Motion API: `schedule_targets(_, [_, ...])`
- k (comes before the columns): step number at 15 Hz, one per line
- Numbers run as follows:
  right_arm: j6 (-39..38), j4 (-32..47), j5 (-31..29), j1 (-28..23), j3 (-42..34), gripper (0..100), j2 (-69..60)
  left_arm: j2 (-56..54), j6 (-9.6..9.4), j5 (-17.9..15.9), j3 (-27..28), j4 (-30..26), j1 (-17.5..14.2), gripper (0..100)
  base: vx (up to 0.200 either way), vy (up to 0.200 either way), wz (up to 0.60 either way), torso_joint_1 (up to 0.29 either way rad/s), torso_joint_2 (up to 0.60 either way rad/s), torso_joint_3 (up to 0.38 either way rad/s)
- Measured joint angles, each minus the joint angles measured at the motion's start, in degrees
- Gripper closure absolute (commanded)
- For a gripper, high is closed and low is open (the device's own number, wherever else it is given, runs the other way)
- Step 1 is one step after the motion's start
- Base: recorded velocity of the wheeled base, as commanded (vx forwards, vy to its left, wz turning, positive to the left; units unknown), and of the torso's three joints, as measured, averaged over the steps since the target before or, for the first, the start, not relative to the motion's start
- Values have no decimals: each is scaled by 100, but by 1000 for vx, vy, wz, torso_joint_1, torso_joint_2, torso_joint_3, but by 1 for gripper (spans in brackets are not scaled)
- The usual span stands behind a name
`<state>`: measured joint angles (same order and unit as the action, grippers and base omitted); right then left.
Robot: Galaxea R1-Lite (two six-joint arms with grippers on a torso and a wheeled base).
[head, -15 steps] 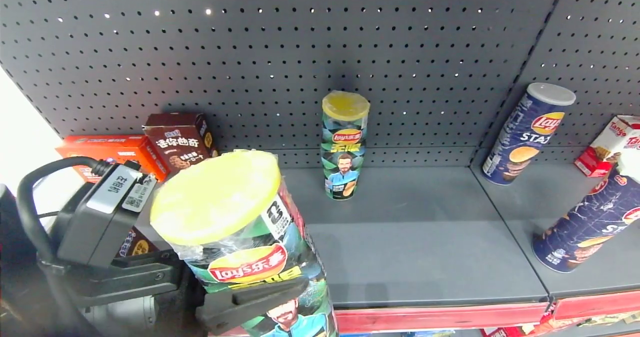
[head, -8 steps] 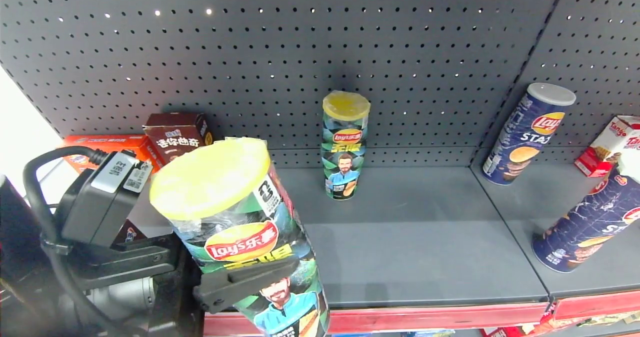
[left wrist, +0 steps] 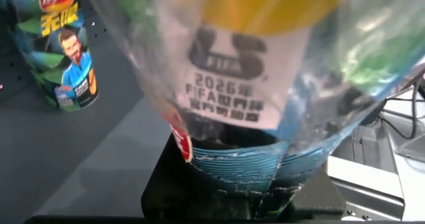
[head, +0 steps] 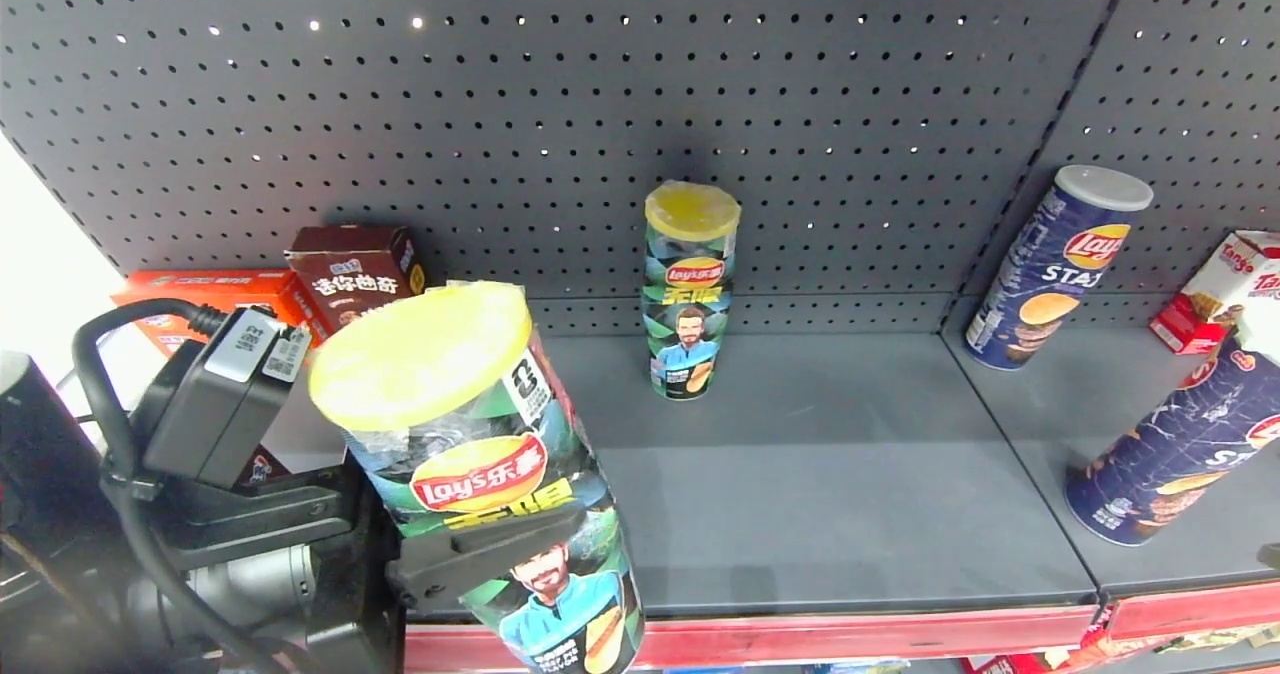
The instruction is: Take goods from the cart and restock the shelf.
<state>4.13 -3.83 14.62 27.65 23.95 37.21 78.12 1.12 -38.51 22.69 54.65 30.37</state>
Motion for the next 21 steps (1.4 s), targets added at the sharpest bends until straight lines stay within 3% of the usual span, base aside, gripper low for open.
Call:
schedule_targets(5, [-26,-755,-217,689,413,0,1517,-9,-1,-29,-54,4,0,100,0,0,0,0,0,0])
schedule_targets(8, [-160,-1018,-244,722,691,0,2255,-12,5,-29,-67,0,-7,100,0,0,0,0,0,0])
schedule_targets(14, [-182,-2439,-33,464,1257,0,3936,-12,7,-41,-21,-7,-201,100,0,0,0,0,0,0])
schedule_targets(18, [137,-3758,616,5,1815,0,5315,-12,134,-35,-15,39,-212,100,0,0,0,0,0,0])
schedule_targets(21, [372,-4275,1735,-406,2549,0,6211,-12,150,-33,-48,52,-217,100,0,0,0,0,0,0])
